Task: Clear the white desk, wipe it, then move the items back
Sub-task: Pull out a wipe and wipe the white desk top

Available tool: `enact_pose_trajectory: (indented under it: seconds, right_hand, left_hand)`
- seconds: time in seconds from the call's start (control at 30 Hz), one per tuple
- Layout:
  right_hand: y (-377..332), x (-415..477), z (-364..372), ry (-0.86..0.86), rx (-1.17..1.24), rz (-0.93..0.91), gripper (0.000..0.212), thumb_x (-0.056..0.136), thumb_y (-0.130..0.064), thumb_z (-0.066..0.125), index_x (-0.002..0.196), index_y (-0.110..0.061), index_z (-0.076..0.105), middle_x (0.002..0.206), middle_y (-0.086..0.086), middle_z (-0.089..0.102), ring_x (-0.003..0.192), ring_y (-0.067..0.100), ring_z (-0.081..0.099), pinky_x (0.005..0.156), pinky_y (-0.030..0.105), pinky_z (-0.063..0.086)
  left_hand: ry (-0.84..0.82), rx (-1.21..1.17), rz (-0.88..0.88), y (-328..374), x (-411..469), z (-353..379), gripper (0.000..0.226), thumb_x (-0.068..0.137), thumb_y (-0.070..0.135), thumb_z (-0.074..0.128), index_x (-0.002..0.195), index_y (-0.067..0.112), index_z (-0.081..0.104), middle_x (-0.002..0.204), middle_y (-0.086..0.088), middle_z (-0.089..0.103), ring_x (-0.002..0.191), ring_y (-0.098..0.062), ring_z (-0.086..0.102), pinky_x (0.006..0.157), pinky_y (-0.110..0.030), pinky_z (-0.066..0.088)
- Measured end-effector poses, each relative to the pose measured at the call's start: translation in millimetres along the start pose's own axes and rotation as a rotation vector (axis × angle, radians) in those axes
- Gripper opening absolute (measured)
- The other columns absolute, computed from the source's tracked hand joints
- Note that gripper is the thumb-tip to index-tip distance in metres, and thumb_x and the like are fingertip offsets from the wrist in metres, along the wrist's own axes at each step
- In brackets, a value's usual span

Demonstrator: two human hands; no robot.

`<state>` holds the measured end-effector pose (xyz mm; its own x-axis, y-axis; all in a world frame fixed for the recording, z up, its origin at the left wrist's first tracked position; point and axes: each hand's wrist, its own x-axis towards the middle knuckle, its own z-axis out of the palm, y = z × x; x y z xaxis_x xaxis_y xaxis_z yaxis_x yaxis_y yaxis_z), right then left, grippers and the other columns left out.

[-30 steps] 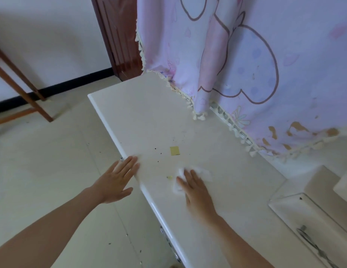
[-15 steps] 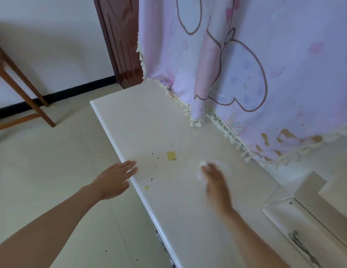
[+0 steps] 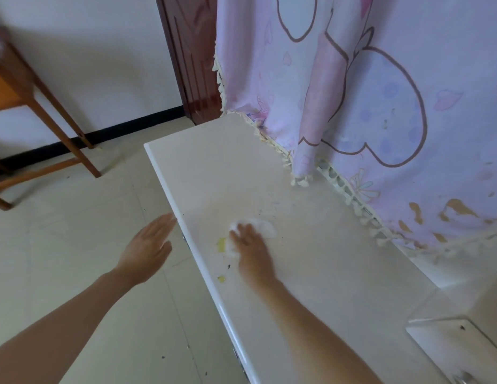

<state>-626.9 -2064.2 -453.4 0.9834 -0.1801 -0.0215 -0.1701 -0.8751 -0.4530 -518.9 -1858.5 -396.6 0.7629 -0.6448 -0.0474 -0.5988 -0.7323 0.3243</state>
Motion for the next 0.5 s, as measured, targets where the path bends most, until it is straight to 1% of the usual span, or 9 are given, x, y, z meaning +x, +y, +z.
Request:
enact_pose_trajectory:
  seconds: [0.1, 0.2, 0.23, 0.27, 0.3, 0.33, 0.37, 0.43, 0.5]
  right_hand:
    - [-49, -6, 26, -0.087, 0.054, -0.148, 0.059, 0.088, 0.003, 0.032, 0.144, -0.007, 0.018, 0.156, 0.010, 0.007, 0.144, 0.025, 0.002, 0.113, 0.031, -0.003]
    - [-82, -17, 31, -0.205, 0.112, -0.285, 0.056, 0.087, 0.007, 0.035, 0.141, -0.001, 0.025, 0.153, 0.015, 0.017, 0.142, 0.028, 0.012, 0.112, 0.033, 0.002]
    - [-85, -21, 28, -0.195, 0.141, -0.299, 0.057, 0.085, 0.008, 0.037, 0.140, -0.001, 0.025, 0.153, 0.015, 0.017, 0.142, 0.028, 0.012, 0.113, 0.032, 0.001]
    - [-84, -26, 22, -0.143, 0.174, -0.274, 0.060, 0.084, 0.009, 0.037, 0.141, -0.003, 0.025, 0.154, 0.014, 0.015, 0.143, 0.027, 0.010, 0.114, 0.030, -0.002]
    - [-77, -29, 14, -0.064, 0.201, -0.213, 0.064, 0.082, 0.011, 0.034, 0.142, -0.006, 0.025, 0.154, 0.012, 0.013, 0.143, 0.026, 0.008, 0.114, 0.025, -0.005]
    - [-64, -33, 3, 0.033, 0.216, -0.135, 0.067, 0.079, 0.013, 0.032, 0.142, -0.009, 0.026, 0.154, 0.011, 0.013, 0.144, 0.025, 0.007, 0.112, 0.020, -0.007]
    - [-48, -38, -9, 0.134, 0.213, -0.050, 0.068, 0.078, 0.015, 0.031, 0.142, -0.010, 0.029, 0.153, 0.010, 0.015, 0.144, 0.025, 0.008, 0.111, 0.018, -0.006]
    - [-5, -51, -33, 0.274, 0.170, 0.133, 0.067, 0.078, 0.018, 0.032, 0.139, -0.008, 0.032, 0.151, 0.011, 0.021, 0.143, 0.027, 0.013, 0.114, 0.022, 0.002]
    - [39, -70, -52, 0.305, 0.125, 0.333, 0.064, 0.079, 0.019, 0.033, 0.139, -0.005, 0.033, 0.150, 0.015, 0.024, 0.142, 0.029, 0.018, 0.115, 0.028, 0.012]
  left_hand:
    - [0.037, 0.009, -0.114, -11, 2, -6, 0.051, 0.096, 0.019, 0.035, 0.144, 0.011, 0.022, 0.153, -0.003, 0.020, 0.143, -0.016, 0.015, 0.114, -0.033, 0.015]
    - [0.059, -0.022, -0.160, -9, 3, -8, 0.052, 0.095, 0.015, 0.039, 0.144, 0.010, 0.022, 0.153, -0.004, 0.021, 0.143, -0.017, 0.015, 0.114, -0.036, 0.016]
    - [0.054, -0.015, -0.153, -8, 2, -7, 0.052, 0.095, 0.015, 0.039, 0.144, 0.010, 0.022, 0.153, -0.004, 0.021, 0.143, -0.017, 0.015, 0.114, -0.036, 0.016]
    - [0.047, -0.009, -0.142, -7, 1, -6, 0.052, 0.095, 0.016, 0.039, 0.144, 0.010, 0.022, 0.153, -0.004, 0.021, 0.143, -0.017, 0.015, 0.114, -0.035, 0.016]
    - [0.040, -0.006, -0.134, -6, -1, -5, 0.053, 0.095, 0.016, 0.039, 0.144, 0.010, 0.021, 0.153, -0.004, 0.021, 0.143, -0.017, 0.014, 0.114, -0.034, 0.015]
    - [0.033, -0.005, -0.131, -5, -2, -5, 0.053, 0.096, 0.017, 0.038, 0.145, 0.011, 0.020, 0.154, -0.003, 0.020, 0.143, -0.016, 0.014, 0.114, -0.034, 0.014]
    - [0.024, -0.006, -0.128, -4, -3, -4, 0.053, 0.096, 0.017, 0.037, 0.145, 0.012, 0.019, 0.154, -0.003, 0.019, 0.143, -0.015, 0.013, 0.114, -0.033, 0.014]
    - [0.014, -0.013, -0.115, -2, -6, -1, 0.052, 0.096, 0.019, 0.035, 0.145, 0.012, 0.019, 0.154, -0.002, 0.018, 0.143, -0.015, 0.012, 0.114, -0.032, 0.013]
    - [0.012, -0.010, -0.089, 0, -8, 0, 0.053, 0.095, 0.026, 0.028, 0.145, 0.012, 0.020, 0.154, -0.002, 0.019, 0.143, -0.015, 0.014, 0.114, -0.031, 0.013]
